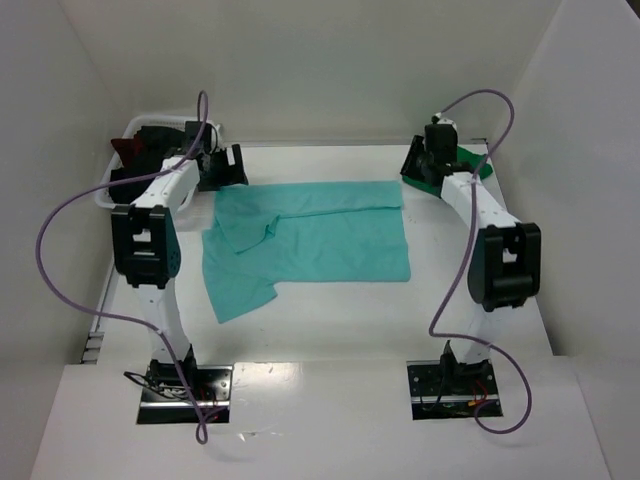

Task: Fold and stack the t-shirts
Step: Fold the flattened tshirt in 1/3 of the way, then grap the side of the flattened tshirt closest away from the robot with both arms

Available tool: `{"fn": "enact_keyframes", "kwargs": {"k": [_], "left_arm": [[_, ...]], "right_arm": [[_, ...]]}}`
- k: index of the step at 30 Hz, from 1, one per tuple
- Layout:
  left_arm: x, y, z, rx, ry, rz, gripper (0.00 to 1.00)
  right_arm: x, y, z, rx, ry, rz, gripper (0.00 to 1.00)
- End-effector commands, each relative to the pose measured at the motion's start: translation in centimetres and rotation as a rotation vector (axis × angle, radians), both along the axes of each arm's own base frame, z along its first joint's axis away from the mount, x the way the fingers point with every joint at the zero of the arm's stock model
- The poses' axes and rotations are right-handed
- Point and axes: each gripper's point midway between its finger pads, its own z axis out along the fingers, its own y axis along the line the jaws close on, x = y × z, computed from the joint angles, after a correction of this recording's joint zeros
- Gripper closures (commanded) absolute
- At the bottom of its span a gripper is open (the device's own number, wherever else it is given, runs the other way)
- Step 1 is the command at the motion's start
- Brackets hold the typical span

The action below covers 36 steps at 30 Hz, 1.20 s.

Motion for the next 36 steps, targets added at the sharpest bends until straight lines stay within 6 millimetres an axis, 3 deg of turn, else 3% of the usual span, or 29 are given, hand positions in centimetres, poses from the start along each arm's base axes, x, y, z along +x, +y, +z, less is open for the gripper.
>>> {"fn": "enact_keyframes", "kwargs": {"k": [1, 2, 5, 6, 7, 14, 15, 17, 19, 21, 24, 27, 32, 36], "left_arm": [[-3.4, -0.8, 6.3, -0.052, -0.116, -0.039, 0.00], [-4.8, -0.8, 5.3, -0.052, -0.084, -0.038, 0.00], [-7.4, -0.5, 5.7, -0.043, -0.063, 0.014, 0.00], [-9.0, -0.3, 4.3, -0.037, -0.017, 0.035, 0.00], [-10.4, -0.6, 5.2, -0.044, -0.018, 0.049, 0.00], [-20.6, -0.9, 3.1, -0.100, 0.128, 0.194, 0.00], [-22.1, -0.9, 3.8, -0.105, 0.114, 0.209, 0.00], [-24.9, -1.0, 3.2, -0.124, 0.125, 0.260, 0.00], [-25.4, -1.3, 4.8, -0.124, 0.097, 0.269, 0.00], [-26.3, -1.3, 5.0, -0.154, 0.135, 0.339, 0.00], [-28.2, -1.9, 2.8, -0.173, 0.277, 0.372, 0.00], [-29.6, -2.0, 1.2, -0.192, 0.346, 0.442, 0.00], [-28.1, -0.4, 1.2, -0.250, 0.163, 0.641, 0.00], [-28.2, -0.2, -1.1, -0.273, 0.171, 0.715, 0.00]], "right_arm": [[-4.8, -0.2, 3.4, 0.018, -0.055, -0.019, 0.52], [-6.1, 0.0, 1.9, 0.039, -0.018, -0.018, 0.52], [-8.8, 0.3, 0.7, 0.088, 0.017, -0.031, 0.50], [-9.6, 0.5, 0.5, 0.107, 0.032, -0.030, 0.48], [-10.4, 0.6, 0.2, 0.123, 0.046, -0.030, 0.47], [-15.2, 1.9, -0.8, 0.269, 0.105, -0.056, 0.41], [-15.5, 2.1, -1.0, 0.293, 0.113, -0.061, 0.41], [-16.6, 2.3, -1.9, 0.311, 0.143, -0.071, 0.41], [-17.1, 2.4, -2.6, 0.322, 0.170, -0.071, 0.41], [-17.8, 2.6, -3.7, 0.343, 0.218, -0.091, 0.41], [-18.6, 2.6, -5.3, 0.353, 0.278, -0.121, 0.41], [-18.6, 2.7, -5.0, 0.374, 0.265, -0.135, 0.41], [-17.9, 2.1, -3.7, 0.379, 0.203, -0.172, 0.39], [-17.7, 2.3, -4.9, 0.369, 0.254, -0.166, 0.37]]}}
